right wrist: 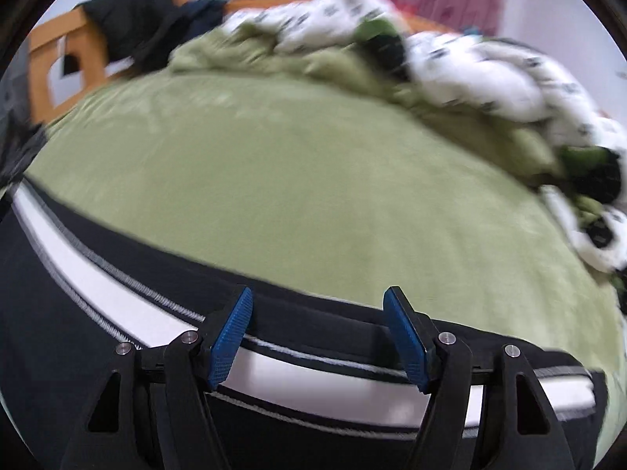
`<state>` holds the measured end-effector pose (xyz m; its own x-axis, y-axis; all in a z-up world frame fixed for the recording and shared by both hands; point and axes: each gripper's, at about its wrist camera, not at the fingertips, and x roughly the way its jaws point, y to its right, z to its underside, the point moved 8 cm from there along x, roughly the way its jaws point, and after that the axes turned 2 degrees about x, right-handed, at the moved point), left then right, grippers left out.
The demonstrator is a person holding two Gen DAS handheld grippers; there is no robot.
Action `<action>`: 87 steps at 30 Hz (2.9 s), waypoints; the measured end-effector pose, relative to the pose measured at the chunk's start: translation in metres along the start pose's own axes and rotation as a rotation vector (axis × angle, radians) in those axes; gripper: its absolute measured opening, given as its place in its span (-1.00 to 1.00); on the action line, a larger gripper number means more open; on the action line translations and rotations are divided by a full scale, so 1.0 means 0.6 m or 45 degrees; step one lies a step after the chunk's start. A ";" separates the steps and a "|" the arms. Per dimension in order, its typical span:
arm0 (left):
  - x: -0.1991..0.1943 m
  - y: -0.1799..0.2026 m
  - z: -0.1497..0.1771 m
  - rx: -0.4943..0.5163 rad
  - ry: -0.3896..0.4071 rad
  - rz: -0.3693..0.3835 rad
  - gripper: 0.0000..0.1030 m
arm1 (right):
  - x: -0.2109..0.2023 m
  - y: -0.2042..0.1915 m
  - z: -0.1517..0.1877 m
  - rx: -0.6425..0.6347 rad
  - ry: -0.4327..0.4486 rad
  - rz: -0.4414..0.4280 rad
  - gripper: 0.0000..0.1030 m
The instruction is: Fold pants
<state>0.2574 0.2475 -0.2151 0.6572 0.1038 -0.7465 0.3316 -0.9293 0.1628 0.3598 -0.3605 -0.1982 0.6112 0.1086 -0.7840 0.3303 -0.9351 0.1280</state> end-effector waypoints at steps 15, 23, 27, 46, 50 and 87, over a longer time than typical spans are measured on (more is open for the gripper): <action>-0.020 0.008 -0.004 0.046 0.057 -0.033 -0.62 | -0.011 0.005 -0.015 -0.038 0.086 -0.059 -0.95; -0.006 0.009 0.009 0.074 -0.015 -0.105 -0.34 | 0.056 0.013 0.009 0.086 0.035 0.031 -1.00; -0.043 0.011 0.023 0.049 -0.015 -0.069 -0.12 | 0.006 0.047 -0.003 0.285 0.082 0.067 -0.44; -0.205 0.020 0.320 -0.168 -0.198 0.535 -0.12 | -0.258 -0.135 0.074 0.403 0.048 0.224 0.00; -0.190 0.000 0.302 -0.338 -0.141 0.597 -0.14 | -0.271 -0.161 0.107 0.418 0.045 0.210 0.00; -0.298 0.224 0.069 0.259 0.181 0.016 -0.83 | -0.314 -0.041 0.252 0.689 0.108 0.113 -0.21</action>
<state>0.1563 0.0892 -0.0864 0.7539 0.1270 -0.6445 0.1888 -0.9816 0.0274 0.1277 -0.4087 -0.1451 0.6833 0.0270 -0.7296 -0.1280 -0.9794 -0.1561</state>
